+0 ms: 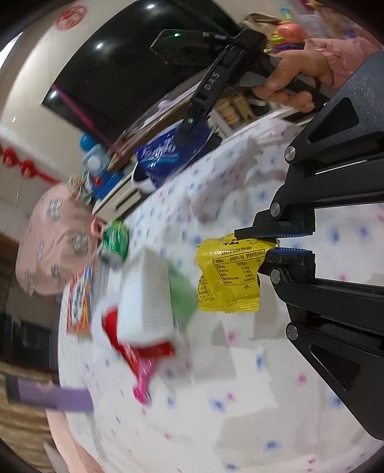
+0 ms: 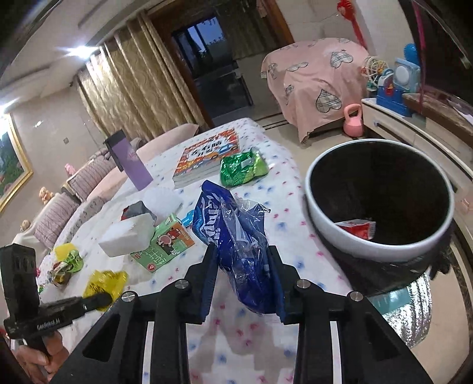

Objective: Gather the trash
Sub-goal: 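Carry the yellow packet and blue chip bag into the bin and release both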

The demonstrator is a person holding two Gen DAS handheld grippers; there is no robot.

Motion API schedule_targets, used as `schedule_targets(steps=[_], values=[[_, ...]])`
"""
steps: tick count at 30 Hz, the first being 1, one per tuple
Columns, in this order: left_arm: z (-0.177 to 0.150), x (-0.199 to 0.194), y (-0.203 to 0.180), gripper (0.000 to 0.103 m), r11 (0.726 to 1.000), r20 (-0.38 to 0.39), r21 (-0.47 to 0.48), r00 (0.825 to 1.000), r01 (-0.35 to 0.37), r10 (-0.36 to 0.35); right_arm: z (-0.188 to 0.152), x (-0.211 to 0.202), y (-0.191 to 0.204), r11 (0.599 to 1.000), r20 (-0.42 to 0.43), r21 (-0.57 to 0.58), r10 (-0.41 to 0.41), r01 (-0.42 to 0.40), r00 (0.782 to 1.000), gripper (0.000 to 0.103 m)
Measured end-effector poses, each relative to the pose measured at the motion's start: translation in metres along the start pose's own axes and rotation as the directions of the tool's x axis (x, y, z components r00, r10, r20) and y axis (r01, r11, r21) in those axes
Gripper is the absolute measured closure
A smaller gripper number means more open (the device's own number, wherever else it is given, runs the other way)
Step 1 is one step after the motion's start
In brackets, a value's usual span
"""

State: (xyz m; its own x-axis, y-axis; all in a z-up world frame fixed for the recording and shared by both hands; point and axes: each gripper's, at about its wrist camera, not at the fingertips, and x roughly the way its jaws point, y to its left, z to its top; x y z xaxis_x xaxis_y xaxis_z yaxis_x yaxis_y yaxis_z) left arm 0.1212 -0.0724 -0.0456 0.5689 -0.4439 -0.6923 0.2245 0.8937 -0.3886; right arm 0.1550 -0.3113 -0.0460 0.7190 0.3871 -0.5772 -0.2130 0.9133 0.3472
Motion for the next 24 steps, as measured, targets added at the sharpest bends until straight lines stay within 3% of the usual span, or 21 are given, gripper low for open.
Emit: schedule_targets(steps=[24], values=[[0.055, 0.052, -0.102, 0.099, 0.979, -0.003, 0.185, 0.996, 0.084, -0.085, 0.011, -0.051, -0.066, 0.989, 0.101, 0.108, -0.113, 0.102, 0.988, 0.07]])
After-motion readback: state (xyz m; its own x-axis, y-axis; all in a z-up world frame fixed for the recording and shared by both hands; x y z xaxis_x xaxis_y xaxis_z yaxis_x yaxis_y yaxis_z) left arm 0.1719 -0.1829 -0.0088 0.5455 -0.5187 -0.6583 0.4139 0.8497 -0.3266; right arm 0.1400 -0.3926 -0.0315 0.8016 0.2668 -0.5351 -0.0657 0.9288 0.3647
